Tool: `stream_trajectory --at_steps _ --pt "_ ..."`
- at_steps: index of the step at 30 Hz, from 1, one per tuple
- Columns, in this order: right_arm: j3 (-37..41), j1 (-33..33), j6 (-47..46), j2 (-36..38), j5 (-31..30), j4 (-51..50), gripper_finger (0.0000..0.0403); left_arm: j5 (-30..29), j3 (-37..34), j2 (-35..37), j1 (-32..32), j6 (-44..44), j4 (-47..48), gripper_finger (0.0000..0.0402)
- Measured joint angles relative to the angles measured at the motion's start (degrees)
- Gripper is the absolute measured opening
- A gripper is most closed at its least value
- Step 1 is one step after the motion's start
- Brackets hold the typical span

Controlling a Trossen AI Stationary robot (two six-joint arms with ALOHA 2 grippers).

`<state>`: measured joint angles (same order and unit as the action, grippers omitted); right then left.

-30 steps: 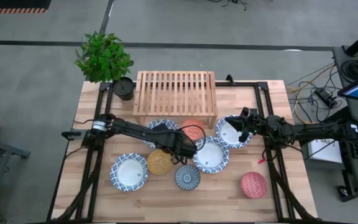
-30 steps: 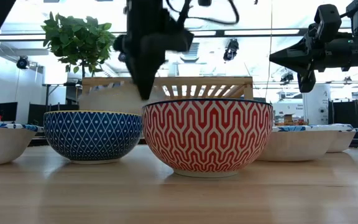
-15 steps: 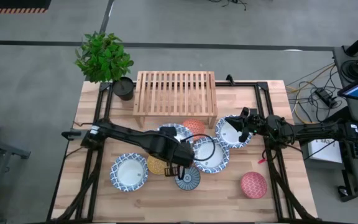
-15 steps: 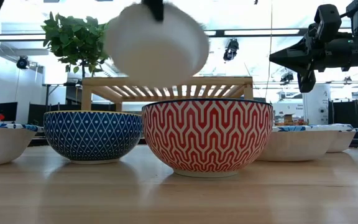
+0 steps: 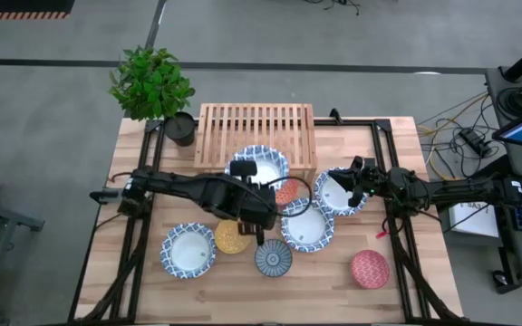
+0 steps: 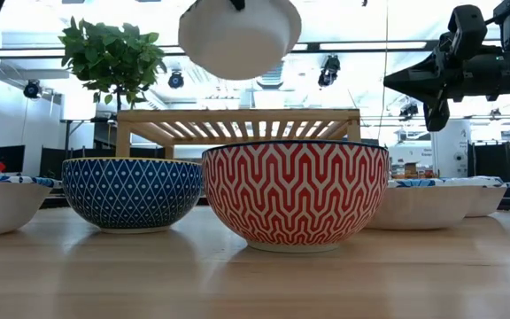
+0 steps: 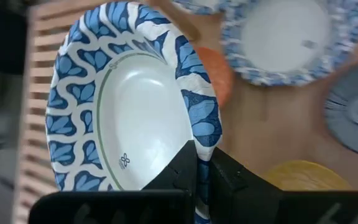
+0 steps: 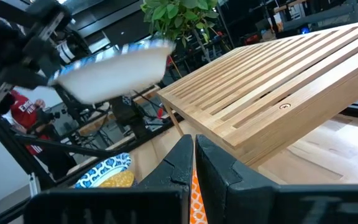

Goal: Place and stack bowls onto a shelf
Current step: Put the white blue patterned bowl on the shelf

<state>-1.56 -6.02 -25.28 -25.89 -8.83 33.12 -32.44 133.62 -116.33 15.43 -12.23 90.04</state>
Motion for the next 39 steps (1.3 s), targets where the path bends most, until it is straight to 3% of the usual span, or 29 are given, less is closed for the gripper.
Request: stream_trajectory --at_steps 4,14,24,39 --pt "0.00 0.00 0.00 0.00 -0.01 0.00 0.0009 -2.80 0.00 0.22 -2.28 1.58 0.00 0.0000" --pt "0.00 0.00 0.00 0.00 -0.04 -0.02 0.0009 -3.13 -0.13 0.22 -12.61 6.16 0.00 0.0000" --pt "0.00 0.00 0.00 -0.02 -0.08 -0.02 0.0009 0.80 -1.13 0.22 -23.45 3.80 -0.01 0.0000" --pt "-0.01 0.00 0.57 -0.02 -0.17 -0.02 0.0009 -0.15 -11.62 0.21 -26.99 3.05 -0.02 0.0000"
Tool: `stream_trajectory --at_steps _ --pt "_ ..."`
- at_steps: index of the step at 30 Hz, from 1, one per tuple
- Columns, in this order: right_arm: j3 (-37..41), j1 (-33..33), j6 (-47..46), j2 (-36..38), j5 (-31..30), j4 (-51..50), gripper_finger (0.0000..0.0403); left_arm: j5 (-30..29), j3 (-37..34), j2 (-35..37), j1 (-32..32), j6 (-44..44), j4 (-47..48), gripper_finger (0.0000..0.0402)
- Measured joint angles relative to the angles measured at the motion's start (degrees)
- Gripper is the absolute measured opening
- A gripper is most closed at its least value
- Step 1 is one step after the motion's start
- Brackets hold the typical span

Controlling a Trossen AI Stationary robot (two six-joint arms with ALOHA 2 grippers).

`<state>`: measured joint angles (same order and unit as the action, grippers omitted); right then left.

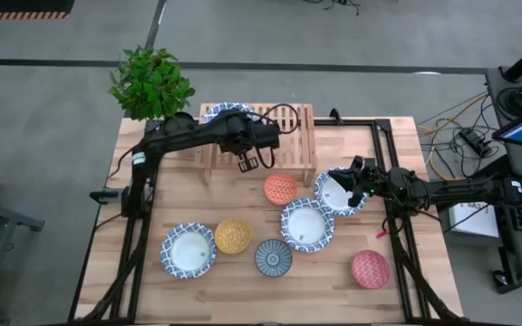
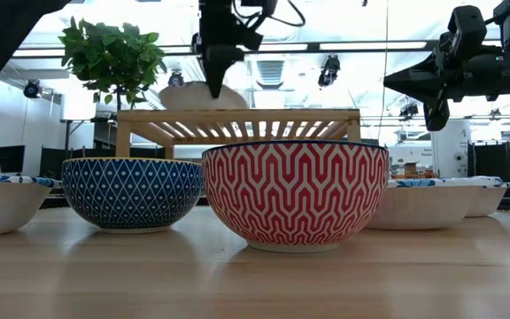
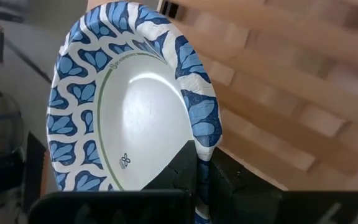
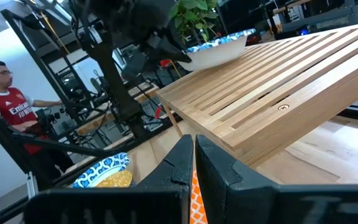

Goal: Place and stack bowls onto a shelf
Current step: Put the white blue patterned bowl on the shelf

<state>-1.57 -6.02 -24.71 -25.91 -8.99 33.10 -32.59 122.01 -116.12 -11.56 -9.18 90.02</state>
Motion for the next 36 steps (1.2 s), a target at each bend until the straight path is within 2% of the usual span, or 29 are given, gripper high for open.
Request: stream_trajectory --at_steps 14,21,28,36 --pt "-0.01 0.00 1.01 0.02 0.00 0.00 0.0009 0.75 -3.92 0.14 -0.45 -3.44 -0.02 0.0005" --pt "-0.01 0.00 1.33 0.00 0.02 -0.02 0.0009 1.50 -3.97 0.67 -0.21 -4.47 0.00 0.0043" --pt "-0.01 0.00 1.33 0.00 0.02 0.00 0.0009 2.00 -3.72 1.72 -0.14 -4.65 0.02 0.0097" --pt "-0.01 0.00 1.33 0.00 0.02 -0.02 0.0009 3.62 -3.62 7.17 1.37 -3.80 -0.11 0.0131"
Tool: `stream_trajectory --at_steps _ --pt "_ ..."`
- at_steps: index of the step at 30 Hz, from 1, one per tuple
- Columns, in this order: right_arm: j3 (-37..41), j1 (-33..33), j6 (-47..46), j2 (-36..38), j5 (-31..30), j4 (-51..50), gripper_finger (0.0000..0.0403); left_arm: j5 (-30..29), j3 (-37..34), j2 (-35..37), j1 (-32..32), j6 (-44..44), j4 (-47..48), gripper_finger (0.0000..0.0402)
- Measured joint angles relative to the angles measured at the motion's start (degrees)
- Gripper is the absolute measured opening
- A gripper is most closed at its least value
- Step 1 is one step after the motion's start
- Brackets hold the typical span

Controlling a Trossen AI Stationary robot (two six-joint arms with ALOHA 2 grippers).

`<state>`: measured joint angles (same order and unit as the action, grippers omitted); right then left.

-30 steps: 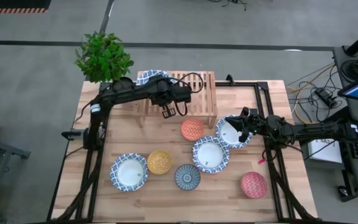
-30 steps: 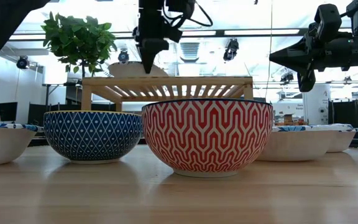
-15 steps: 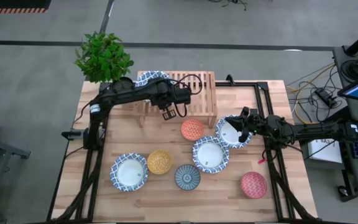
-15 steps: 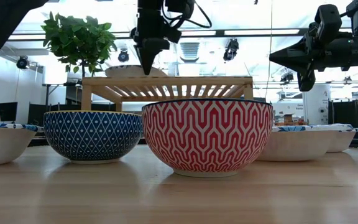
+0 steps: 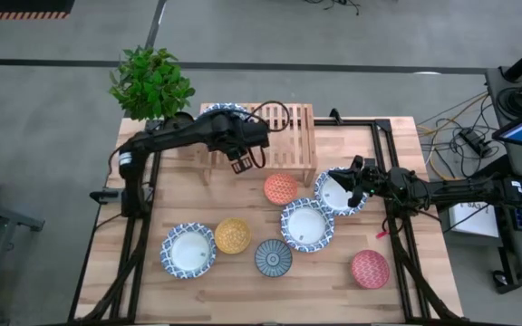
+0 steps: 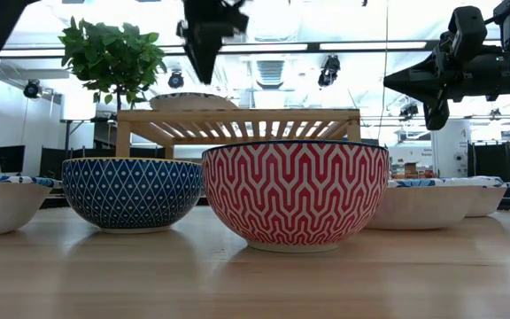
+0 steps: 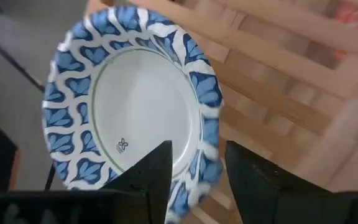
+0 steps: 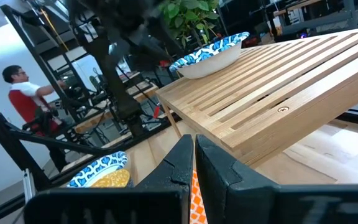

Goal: Place and stack bowls onto a shelf
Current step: Put the white blue patterned bowl on the shelf, then put the orange patterned bowl on the shelf

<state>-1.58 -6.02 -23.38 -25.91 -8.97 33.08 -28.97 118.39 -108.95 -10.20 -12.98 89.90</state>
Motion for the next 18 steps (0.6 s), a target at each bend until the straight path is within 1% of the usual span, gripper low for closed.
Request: stream_trajectory --at_steps 4,7,10,13,15,18 --pt "0.00 0.00 -0.07 0.00 0.02 0.00 0.0009 -0.02 -0.72 4.59 2.45 -0.03 -3.19 0.0132" --pt "0.00 0.00 -1.18 0.00 0.02 0.22 0.0009 0.02 -4.98 9.62 5.49 2.46 -9.56 0.0132" --pt "0.00 0.00 -2.77 0.00 0.15 0.63 0.0009 0.11 -13.18 16.42 8.71 4.02 -16.99 0.0132" --pt "0.00 0.00 -2.91 0.00 0.47 0.68 0.0009 0.11 -23.57 24.37 11.82 3.33 -24.59 0.0132" --pt "-0.22 0.00 -3.04 0.00 1.51 0.44 0.0009 0.09 -30.53 29.44 14.13 1.95 -30.38 0.0132" --pt "-1.81 0.15 -3.04 -0.19 4.29 0.12 0.0009 0.11 -40.80 36.69 18.42 0.86 -42.19 0.0132"
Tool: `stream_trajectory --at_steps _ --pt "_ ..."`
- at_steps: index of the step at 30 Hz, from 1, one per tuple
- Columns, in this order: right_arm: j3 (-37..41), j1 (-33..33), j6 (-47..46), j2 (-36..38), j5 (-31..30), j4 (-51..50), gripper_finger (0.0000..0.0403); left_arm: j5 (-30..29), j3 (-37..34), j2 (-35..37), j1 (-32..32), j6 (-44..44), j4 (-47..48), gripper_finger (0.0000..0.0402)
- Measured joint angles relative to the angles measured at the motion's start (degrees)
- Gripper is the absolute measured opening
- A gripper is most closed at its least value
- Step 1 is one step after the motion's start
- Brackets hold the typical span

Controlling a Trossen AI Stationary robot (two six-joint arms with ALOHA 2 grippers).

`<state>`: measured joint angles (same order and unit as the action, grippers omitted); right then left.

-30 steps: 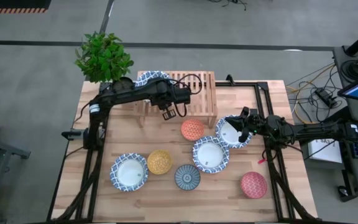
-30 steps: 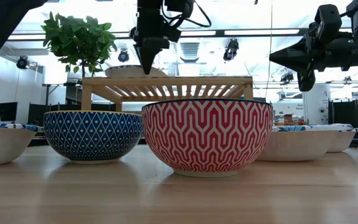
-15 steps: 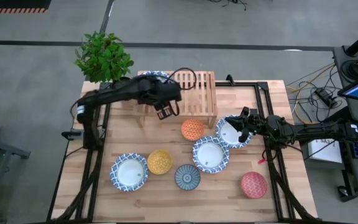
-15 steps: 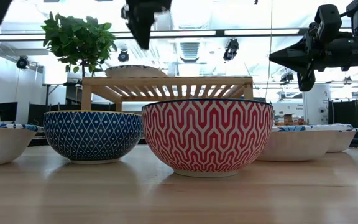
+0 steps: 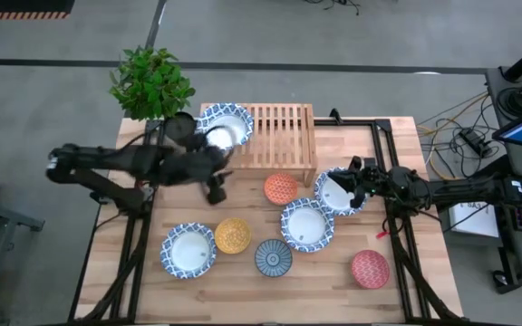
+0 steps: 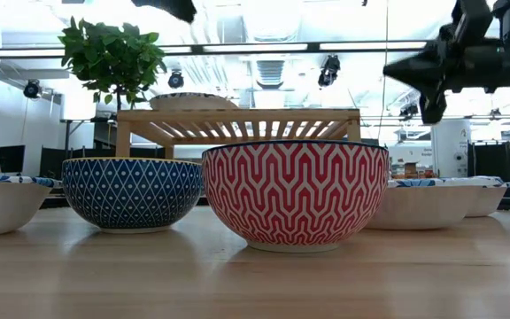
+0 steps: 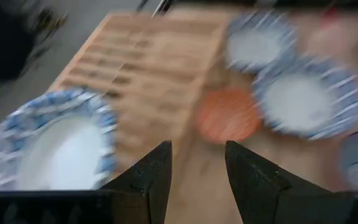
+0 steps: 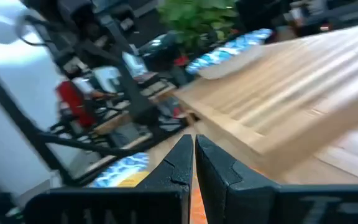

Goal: Place and stack bowls onto a shelf
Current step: Put the orange patterned bowl on the shelf

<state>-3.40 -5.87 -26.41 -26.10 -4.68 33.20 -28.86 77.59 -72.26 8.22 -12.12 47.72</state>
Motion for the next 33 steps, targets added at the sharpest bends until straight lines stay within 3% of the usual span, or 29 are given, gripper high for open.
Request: stream_trajectory --at_steps 7,10,13,16,26,33 --pt "-6.47 1.68 1.76 -5.75 3.60 0.06 0.0009 0.09 -21.96 11.87 9.37 12.37 -30.89 0.0132" --pt "-10.40 2.79 3.07 -10.10 3.30 -0.16 0.0009 -0.02 -28.34 15.61 10.07 17.14 -37.96 0.0132" --pt "-15.36 3.52 3.98 -14.97 3.26 -0.78 0.0009 -0.09 -33.44 19.52 10.10 18.06 -40.25 0.0133" --pt "-21.95 3.52 4.02 -19.37 3.18 -7.44 0.0009 -0.09 -37.36 23.80 10.12 17.78 -41.97 0.0133" --pt "-47.13 3.48 2.85 -33.53 -3.07 -48.03 0.0009 -0.09 -42.86 37.50 10.21 15.79 -39.97 0.0133" --pt "-62.95 4.03 -4.35 -42.66 -2.88 -69.56 0.0009 2.92 -47.08 42.18 10.23 10.49 -37.25 0.0133"
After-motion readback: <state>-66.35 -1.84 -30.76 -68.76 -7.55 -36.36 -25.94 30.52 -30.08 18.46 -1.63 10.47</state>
